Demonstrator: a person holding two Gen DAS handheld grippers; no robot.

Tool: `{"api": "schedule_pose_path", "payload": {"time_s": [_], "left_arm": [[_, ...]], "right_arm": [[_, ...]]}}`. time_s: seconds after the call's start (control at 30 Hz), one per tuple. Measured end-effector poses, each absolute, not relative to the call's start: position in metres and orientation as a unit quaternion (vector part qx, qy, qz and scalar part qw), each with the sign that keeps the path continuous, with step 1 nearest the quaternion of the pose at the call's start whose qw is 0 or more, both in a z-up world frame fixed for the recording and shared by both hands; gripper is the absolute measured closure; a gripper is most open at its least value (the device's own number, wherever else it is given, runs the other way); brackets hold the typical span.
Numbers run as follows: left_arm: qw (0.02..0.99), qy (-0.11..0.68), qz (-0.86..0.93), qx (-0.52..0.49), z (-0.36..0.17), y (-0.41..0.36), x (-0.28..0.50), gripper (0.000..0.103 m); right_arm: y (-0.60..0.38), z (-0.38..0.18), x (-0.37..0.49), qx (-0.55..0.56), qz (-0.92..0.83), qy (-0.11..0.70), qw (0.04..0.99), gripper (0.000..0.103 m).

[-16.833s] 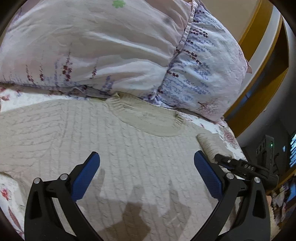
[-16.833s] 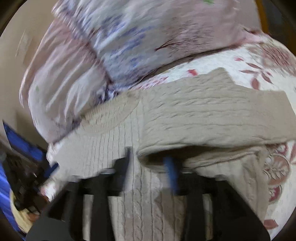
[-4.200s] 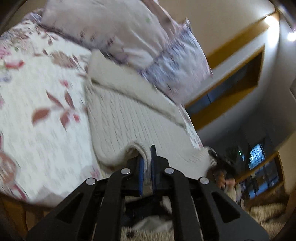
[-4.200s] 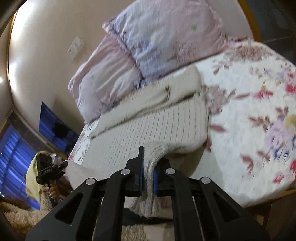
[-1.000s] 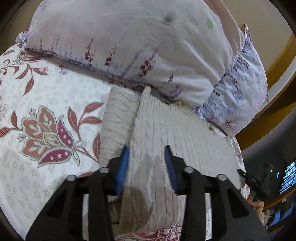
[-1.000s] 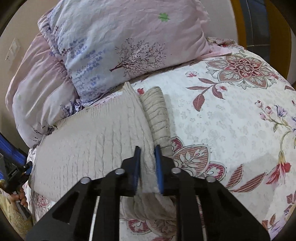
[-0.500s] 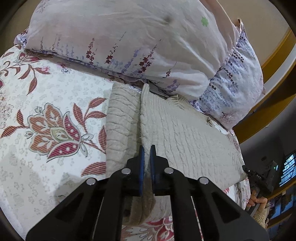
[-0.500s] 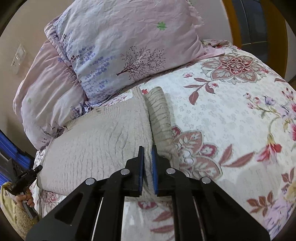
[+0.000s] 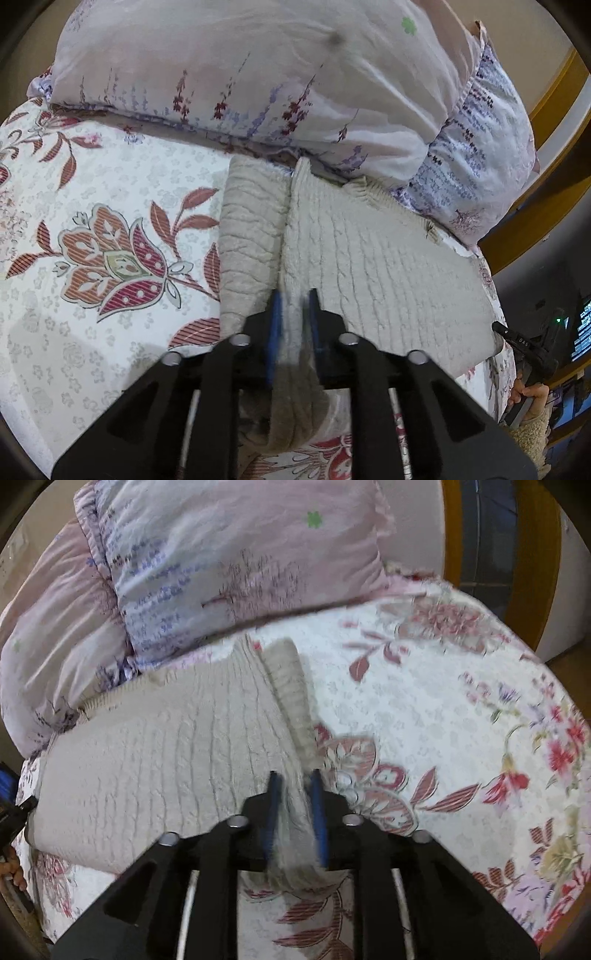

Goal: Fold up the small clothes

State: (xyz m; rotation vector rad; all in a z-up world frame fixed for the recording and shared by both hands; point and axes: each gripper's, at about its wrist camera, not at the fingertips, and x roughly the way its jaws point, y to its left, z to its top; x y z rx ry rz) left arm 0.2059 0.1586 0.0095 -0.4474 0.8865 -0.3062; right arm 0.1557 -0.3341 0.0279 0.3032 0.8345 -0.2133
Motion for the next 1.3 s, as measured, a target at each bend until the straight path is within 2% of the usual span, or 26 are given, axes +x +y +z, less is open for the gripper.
{"api": "schedule_pose_path", "payload": {"time_s": [0.07,0.13,0.2,0.23,0.47,0.63,0.77,1.1,1.2,1.3], "left_arm": [[0.879,0.404,-0.139,-0.212,0.019,0.159,0.202,0.068],[0.89,0.381,-0.143,-0.204,0.031,0.152,0.198,0.063],[0.895,0.37,-0.157,-0.197,0.038,0.142,0.197,0.053],[0.895,0.368,-0.166,-0.191,0.04,0.134,0.198,0.052],[0.88,0.396,-0.192,-0.179,0.028,0.1,0.21,0.051],[0.877,0.404,-0.189,-0.178,0.02,0.097,0.212,0.049],[0.875,0.413,-0.184,-0.174,0.012,0.097,0.215,0.047],[0.875,0.411,-0.189,-0.172,0.009,0.097,0.214,0.044],[0.866,0.412,-0.195,-0.206,0.013,0.107,0.213,0.042],[0.86,0.4,-0.194,-0.25,0.02,0.127,0.211,0.036]], "right_arm": [[-0.326,0.039,0.156,0.139,-0.095,0.382,0.909,0.073],[-0.31,0.046,0.162,0.125,-0.07,0.374,0.916,0.073],[-0.289,0.047,0.172,0.11,-0.041,0.378,0.918,0.073],[-0.276,0.045,0.18,0.099,-0.028,0.383,0.918,0.073],[-0.234,0.036,0.209,0.08,0.014,0.398,0.914,0.073],[-0.227,0.032,0.219,0.071,0.013,0.405,0.911,0.073],[-0.224,0.018,0.229,0.048,0.0,0.427,0.903,0.067],[-0.22,0.014,0.228,0.011,-0.003,0.421,0.907,0.065],[-0.219,0.017,0.232,0.017,-0.008,0.428,0.903,0.065],[-0.217,0.024,0.229,0.033,-0.007,0.418,0.908,0.056]]}}
